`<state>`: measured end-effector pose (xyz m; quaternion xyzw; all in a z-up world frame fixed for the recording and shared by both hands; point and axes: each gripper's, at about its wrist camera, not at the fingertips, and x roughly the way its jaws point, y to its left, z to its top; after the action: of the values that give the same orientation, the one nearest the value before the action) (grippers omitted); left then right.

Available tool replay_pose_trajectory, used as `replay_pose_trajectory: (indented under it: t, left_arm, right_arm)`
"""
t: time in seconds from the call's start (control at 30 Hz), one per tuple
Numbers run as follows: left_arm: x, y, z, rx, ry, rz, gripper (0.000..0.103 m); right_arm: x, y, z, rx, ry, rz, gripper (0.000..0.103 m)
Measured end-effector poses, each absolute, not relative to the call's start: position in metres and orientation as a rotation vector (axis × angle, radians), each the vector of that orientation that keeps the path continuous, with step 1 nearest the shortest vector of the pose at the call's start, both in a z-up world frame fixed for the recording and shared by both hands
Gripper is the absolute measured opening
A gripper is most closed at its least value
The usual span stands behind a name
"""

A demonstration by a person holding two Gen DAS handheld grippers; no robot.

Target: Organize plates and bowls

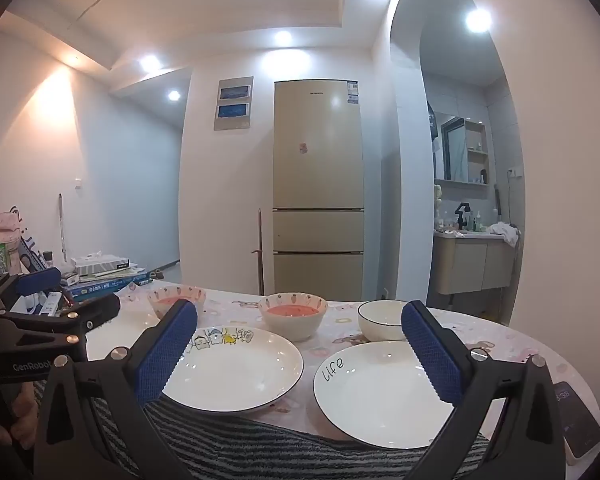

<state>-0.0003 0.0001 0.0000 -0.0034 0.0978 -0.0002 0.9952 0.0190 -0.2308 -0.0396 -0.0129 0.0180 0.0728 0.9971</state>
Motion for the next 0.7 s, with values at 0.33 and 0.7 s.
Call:
replay_pose_trajectory:
  t: [0.33, 0.7]
  left_arm:
    - [-0.022, -0.003, 0.007, 0.096, 0.167, 0.009, 0.103]
    - [-0.017, -0.017, 0.006, 0.125, 0.177, 0.003, 0.103]
  right_arm:
    - [0.011, -0.236, -0.037, -0.041, -0.013, 0.128, 0.103]
    - [0.011, -0.216, -0.041, -0.105, 0.004, 0.094, 0.103]
